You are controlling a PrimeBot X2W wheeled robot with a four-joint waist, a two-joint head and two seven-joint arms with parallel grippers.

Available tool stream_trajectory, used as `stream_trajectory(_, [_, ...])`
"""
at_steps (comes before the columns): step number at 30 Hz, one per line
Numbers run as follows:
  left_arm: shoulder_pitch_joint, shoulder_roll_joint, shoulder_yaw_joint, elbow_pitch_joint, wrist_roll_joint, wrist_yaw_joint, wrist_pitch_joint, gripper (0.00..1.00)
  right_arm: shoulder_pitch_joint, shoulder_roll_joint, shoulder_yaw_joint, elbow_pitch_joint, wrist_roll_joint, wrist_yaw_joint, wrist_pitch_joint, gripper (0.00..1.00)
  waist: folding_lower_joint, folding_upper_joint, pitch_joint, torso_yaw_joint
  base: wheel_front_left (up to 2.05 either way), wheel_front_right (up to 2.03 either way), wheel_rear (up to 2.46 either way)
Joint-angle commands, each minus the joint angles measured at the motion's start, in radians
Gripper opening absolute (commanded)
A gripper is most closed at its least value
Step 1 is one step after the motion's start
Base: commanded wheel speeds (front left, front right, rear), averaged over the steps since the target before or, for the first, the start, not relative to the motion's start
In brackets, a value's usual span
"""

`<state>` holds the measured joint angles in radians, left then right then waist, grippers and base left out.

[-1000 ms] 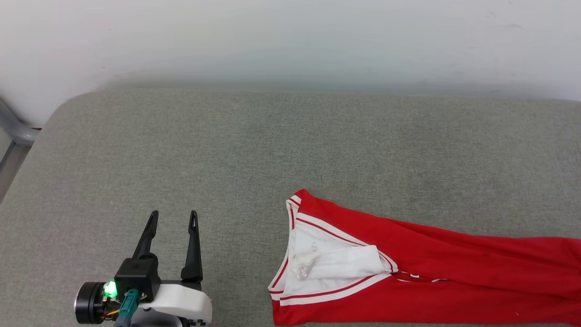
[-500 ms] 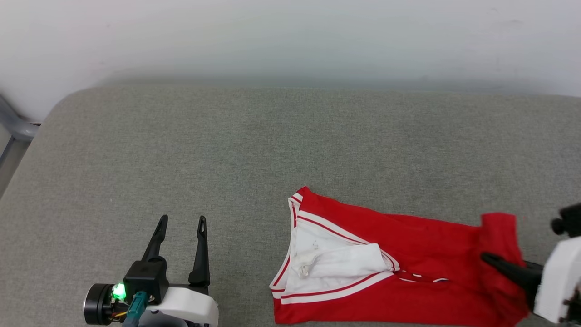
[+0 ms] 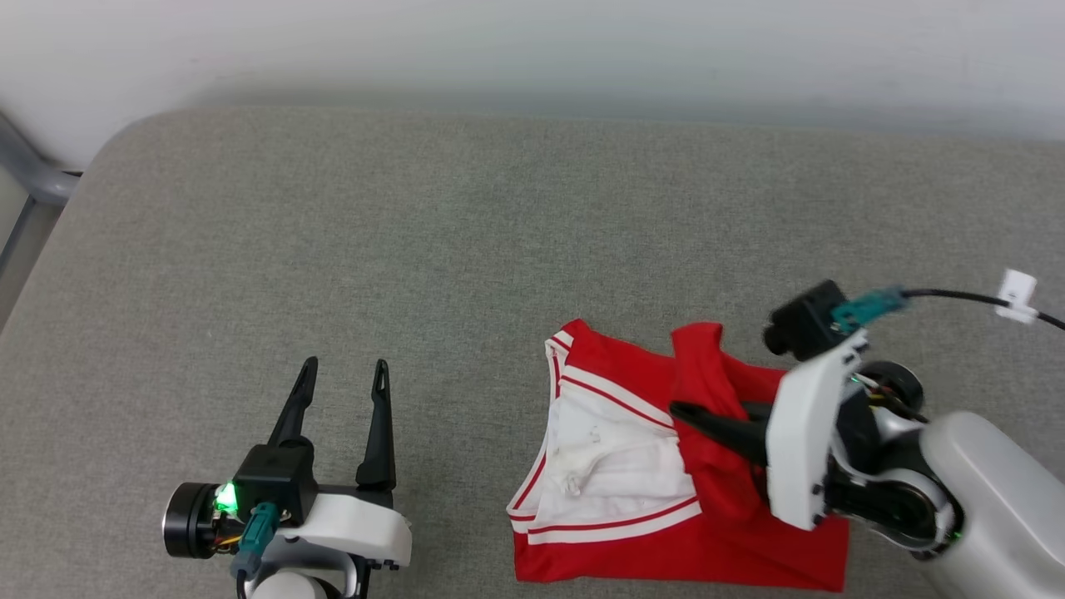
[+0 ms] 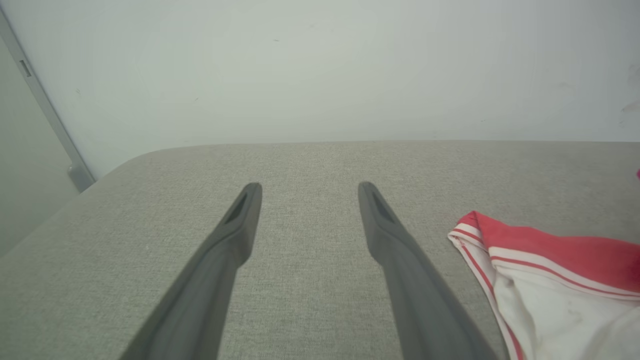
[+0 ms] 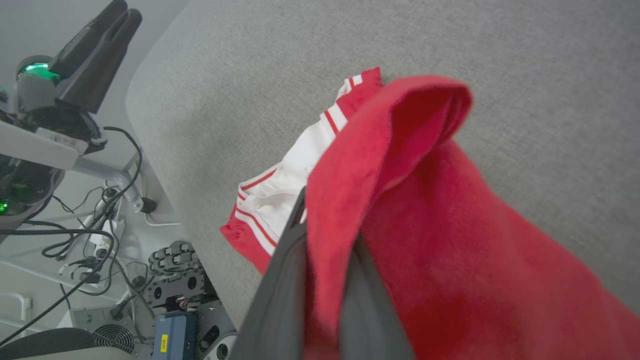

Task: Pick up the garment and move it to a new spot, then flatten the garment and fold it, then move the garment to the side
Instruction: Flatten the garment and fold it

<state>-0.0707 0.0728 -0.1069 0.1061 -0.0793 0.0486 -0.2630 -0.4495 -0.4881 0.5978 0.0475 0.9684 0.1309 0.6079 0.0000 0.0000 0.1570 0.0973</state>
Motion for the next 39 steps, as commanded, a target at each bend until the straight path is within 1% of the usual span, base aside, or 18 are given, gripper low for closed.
stream_trajectory(1, [-0.019,-0.006,0.002,0.003,0.007,-0.003,-0.002,1.00,-0.043,0.019,0.023,0.021,-0.018,-0.001,-0.003,0.00,0.0000,0.0000,0.012,0.007,0.00,0.00,0.00])
stream_trajectory(4, [-0.025,-0.010,0.002,0.006,0.005,-0.005,-0.002,1.00,-0.102,0.072,0.077,0.072,-0.045,-0.001,-0.021,0.00,0.0000,0.0000,0.027,0.014,0.00,0.00,0.00])
stream_trajectory(7, [-0.037,-0.014,-0.001,0.008,0.004,-0.008,-0.002,1.00,-0.155,0.101,0.136,0.139,-0.088,-0.001,-0.040,0.00,0.0000,0.0000,0.042,0.022,0.00,0.00,0.00])
stream_trajectory(12, [-0.053,-0.018,-0.013,0.017,0.002,-0.011,-0.002,1.00,-0.188,0.127,0.243,0.287,-0.154,-0.001,-0.069,0.00,0.0000,0.0000,0.058,0.040,0.00,0.00,0.00])
stream_trajectory(17, [-0.055,-0.021,-0.008,0.023,0.000,-0.003,-0.002,1.00,-0.185,0.146,0.297,0.393,-0.154,-0.001,-0.135,0.00,0.0000,0.0000,0.060,0.044,0.00,0.00,0.00])
stream_trajectory(18, [-0.051,-0.021,-0.005,0.024,-0.001,-0.001,-0.002,1.00,-0.189,0.151,0.302,0.403,-0.155,-0.001,-0.157,0.15,0.0000,0.0000,0.056,0.040,0.00,0.00,0.00])
stream_trajectory(19, [-0.044,-0.021,-0.001,0.025,-0.001,0.000,-0.002,1.00,-0.197,0.154,0.304,0.406,-0.154,-0.001,-0.183,0.86,0.0000,0.0000,0.051,0.036,0.00,0.00,0.00])
stream_trajectory(20, [-0.038,-0.022,0.001,0.027,-0.001,0.001,-0.002,1.00,-0.208,0.153,0.302,0.404,-0.158,-0.001,-0.214,1.00,0.0000,0.0000,0.045,0.032,0.00,0.00,0.00])
stream_trajectory(25, [-0.021,-0.022,0.014,0.029,0.007,-0.005,-0.002,1.00,-0.209,0.106,0.269,0.353,-0.201,-0.001,-0.394,1.00,0.0000,0.0000,0.003,0.006,0.00,0.00,0.00])
stream_trajectory(26, [-0.021,-0.022,0.014,0.029,0.007,-0.005,-0.002,1.00,-0.209,0.106,0.269,0.353,-0.201,-0.001,-0.394,1.00,0.0000,0.0000,0.003,0.006,0.00,0.00,0.00])
stream_trajectory(28, [-0.013,-0.022,0.024,0.027,0.011,-0.006,-0.002,1.00,-0.199,0.085,0.228,0.339,-0.237,-0.001,-0.467,1.00,0.0000,0.0000,-0.015,-0.010,0.00,0.00,0.00])
stream_trajectory(29, [-0.004,-0.022,0.030,0.024,0.016,-0.009,-0.002,1.00,-0.182,0.071,0.163,0.338,-0.286,-0.001,-0.543,1.00,0.0000,0.0000,-0.032,-0.026,0.00,0.00,0.00])
stream_trajectory(31, [0.012,-0.022,0.037,0.020,0.019,-0.013,-0.002,1.00,-0.165,0.062,0.087,0.344,-0.354,-0.001,-0.618,1.00,0.0000,0.0000,-0.046,-0.042,0.00,0.00,0.00])
stream_trajectory(32, [0.017,-0.022,0.039,0.017,0.022,-0.012,-0.002,1.00,-0.152,0.064,0.045,0.346,-0.390,-0.001,-0.652,1.00,0.0000,0.0000,-0.053,-0.050,0.00,0.00,0.00])
stream_trajectory(33, [0.017,-0.022,0.039,0.017,0.022,-0.012,-0.002,1.00,-0.152,0.064,0.045,0.346,-0.390,-0.001,-0.652,1.00,0.0000,0.0000,-0.053,-0.050,0.00,0.00,0.00])
stream_trajectory(34, [0.025,-0.022,0.043,0.012,0.024,-0.014,-0.002,1.00,-0.117,0.077,-0.039,0.342,-0.454,-0.001,-0.715,1.00,0.0000,0.0000,-0.063,-0.062,0.00,0.00,0.00])
stream_trajectory(37, [0.039,-0.022,0.048,0.006,0.030,-0.019,-0.002,1.00,-0.055,0.096,-0.163,0.322,-0.550,-0.001,-0.791,1.00,0.0000,0.0000,-0.076,-0.079,0.00,0.00,0.00])
stream_trajectory(39, [0.046,-0.022,0.051,0.004,0.032,-0.021,-0.002,1.00,-0.005,0.124,-0.251,0.304,-0.615,-0.001,-0.826,1.00,0.0000,0.0000,-0.085,-0.087,0.00,0.00,0.00])
